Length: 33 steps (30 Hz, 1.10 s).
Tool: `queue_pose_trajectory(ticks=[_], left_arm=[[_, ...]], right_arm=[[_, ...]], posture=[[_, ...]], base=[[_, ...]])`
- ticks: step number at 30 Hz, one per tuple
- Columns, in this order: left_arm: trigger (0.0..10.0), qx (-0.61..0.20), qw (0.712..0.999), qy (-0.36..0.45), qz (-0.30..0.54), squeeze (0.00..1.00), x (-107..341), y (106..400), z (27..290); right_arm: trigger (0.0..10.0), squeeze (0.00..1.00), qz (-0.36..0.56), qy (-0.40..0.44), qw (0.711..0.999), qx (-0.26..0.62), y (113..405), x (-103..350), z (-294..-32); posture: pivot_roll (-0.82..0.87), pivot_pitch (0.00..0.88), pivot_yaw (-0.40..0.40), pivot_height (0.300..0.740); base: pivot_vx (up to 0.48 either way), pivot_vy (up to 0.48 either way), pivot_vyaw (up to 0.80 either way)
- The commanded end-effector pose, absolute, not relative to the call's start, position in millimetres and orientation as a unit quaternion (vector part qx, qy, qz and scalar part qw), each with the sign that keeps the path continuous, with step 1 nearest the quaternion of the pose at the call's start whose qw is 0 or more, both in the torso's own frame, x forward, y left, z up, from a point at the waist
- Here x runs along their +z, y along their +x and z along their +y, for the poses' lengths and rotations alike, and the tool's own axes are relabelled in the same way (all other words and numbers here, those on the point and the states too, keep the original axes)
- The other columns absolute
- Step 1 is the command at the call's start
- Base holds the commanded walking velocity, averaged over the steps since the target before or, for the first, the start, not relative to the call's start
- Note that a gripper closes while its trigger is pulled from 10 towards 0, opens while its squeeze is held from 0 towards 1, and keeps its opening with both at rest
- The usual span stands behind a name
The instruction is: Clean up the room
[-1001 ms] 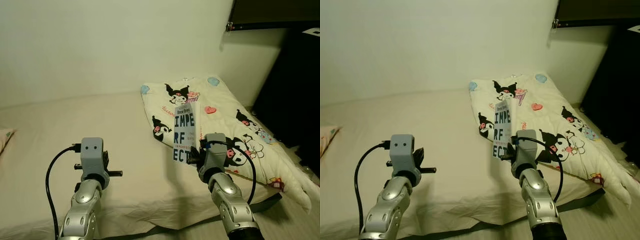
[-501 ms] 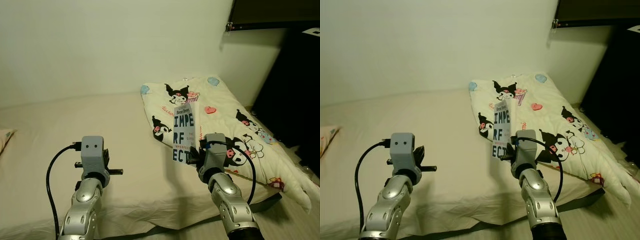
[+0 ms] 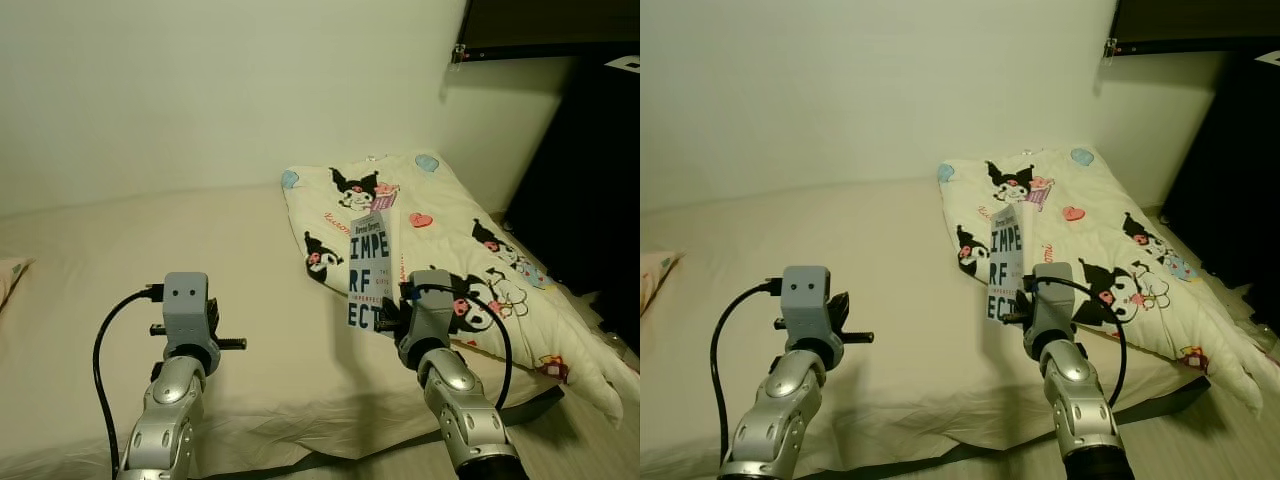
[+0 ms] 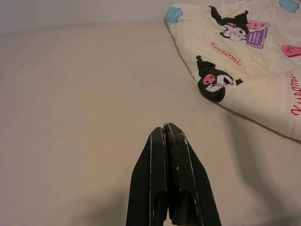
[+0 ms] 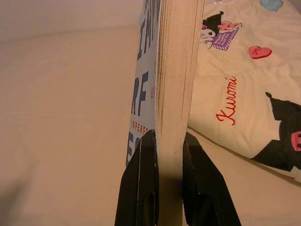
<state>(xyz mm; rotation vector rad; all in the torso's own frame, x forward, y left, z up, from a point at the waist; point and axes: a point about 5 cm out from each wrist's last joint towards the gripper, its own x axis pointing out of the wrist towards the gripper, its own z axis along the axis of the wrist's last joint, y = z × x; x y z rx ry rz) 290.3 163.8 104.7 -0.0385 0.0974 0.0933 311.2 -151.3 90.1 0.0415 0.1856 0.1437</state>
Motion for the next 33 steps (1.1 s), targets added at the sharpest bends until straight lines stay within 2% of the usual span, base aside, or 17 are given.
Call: queue_pose_trajectory(ticks=[1, 15, 23, 33], left_arm=[[10.0, 0.051, 0.997, -0.011, 0.056, 0.0, 100.6, 290.5, 165.6], [10.0, 0.052, 0.997, -0.011, 0.056, 0.0, 100.4, 290.5, 165.2], [10.0, 0.055, 0.997, -0.013, 0.057, 0.0, 99.6, 289.1, 166.0], [10.0, 0.054, 0.997, -0.013, 0.058, 0.0, 99.6, 288.9, 165.9]], right_arm=[[10.0, 0.0, 0.073, 0.036, 0.993, 0.079, 313.8, 97.8, -148.2], [10.0, 0.0, 0.075, 0.044, 0.992, 0.092, 313.4, 98.2, -146.4], [10.0, 0.0, 0.076, 0.008, 0.992, 0.101, 313.6, 97.8, -143.1], [10.0, 0.0, 0.076, 0.013, 0.993, 0.089, 314.1, 98.1, -145.5]], posture=[[-0.06, 0.053, -0.001, 0.74], [-0.06, 0.054, -0.002, 0.74], [-0.06, 0.056, -0.004, 0.74], [-0.06, 0.059, -0.004, 0.74]], base=[[0.0, 0.0, 0.0], [0.0, 0.0, 0.0], [0.0, 0.0, 0.0], [0.0, 0.0, 0.0]])
